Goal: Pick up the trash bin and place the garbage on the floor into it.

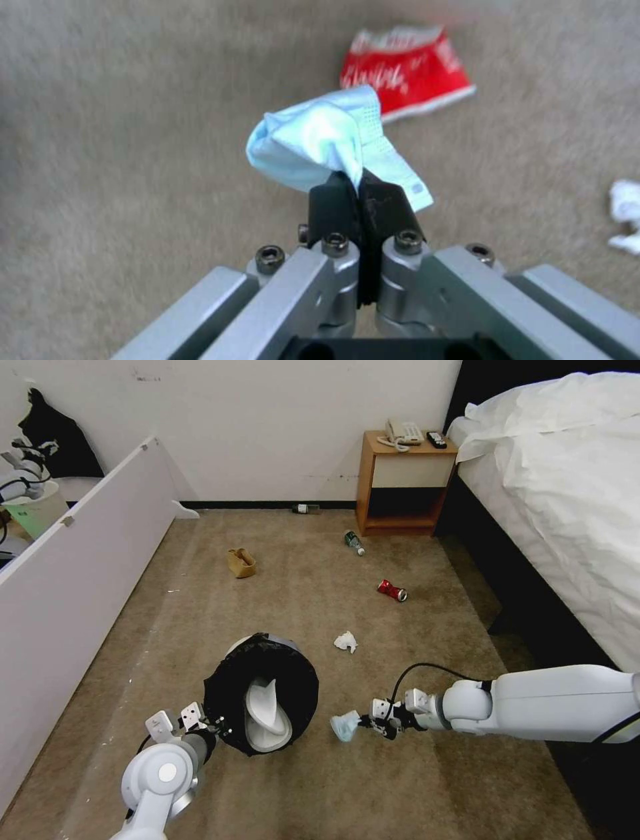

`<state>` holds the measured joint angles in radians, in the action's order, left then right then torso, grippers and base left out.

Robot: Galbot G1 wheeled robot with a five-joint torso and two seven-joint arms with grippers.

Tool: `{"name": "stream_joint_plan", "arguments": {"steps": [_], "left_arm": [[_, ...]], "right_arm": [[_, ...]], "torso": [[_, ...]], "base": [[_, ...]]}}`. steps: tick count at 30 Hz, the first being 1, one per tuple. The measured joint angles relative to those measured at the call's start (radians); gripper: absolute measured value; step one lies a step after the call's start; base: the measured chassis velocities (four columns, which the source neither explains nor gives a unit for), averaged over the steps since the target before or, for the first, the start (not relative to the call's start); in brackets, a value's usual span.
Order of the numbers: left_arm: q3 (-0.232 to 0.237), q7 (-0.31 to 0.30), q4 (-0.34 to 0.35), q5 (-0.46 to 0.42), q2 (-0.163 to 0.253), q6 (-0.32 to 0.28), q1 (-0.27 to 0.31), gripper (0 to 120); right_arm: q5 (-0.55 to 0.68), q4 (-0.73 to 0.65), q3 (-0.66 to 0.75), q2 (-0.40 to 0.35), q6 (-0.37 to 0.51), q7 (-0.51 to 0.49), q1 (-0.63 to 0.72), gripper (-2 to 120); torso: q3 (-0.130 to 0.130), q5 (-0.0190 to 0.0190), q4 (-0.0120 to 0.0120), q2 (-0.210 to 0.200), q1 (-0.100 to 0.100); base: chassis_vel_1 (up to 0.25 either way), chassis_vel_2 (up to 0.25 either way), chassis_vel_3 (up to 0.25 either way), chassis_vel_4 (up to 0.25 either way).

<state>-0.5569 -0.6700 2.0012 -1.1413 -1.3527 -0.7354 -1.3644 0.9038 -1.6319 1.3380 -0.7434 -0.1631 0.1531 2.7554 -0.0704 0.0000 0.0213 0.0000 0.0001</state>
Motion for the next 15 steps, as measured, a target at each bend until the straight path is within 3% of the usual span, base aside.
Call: {"name": "stream_joint_plan", "arguments": {"steps": [15], "left_arm": [[-0.011,-0.015,-0.038,0.009,0.024,0.0,0.022,0]], "right_arm": [[0.039,-0.233,-0.016,0.182,0.017,-0.009,-0.193,0]], "torso": [[0.0,0.0001,0.0002,0.0,0.0]], "base": [[0.0,0.0,0.0,0.0]]}}
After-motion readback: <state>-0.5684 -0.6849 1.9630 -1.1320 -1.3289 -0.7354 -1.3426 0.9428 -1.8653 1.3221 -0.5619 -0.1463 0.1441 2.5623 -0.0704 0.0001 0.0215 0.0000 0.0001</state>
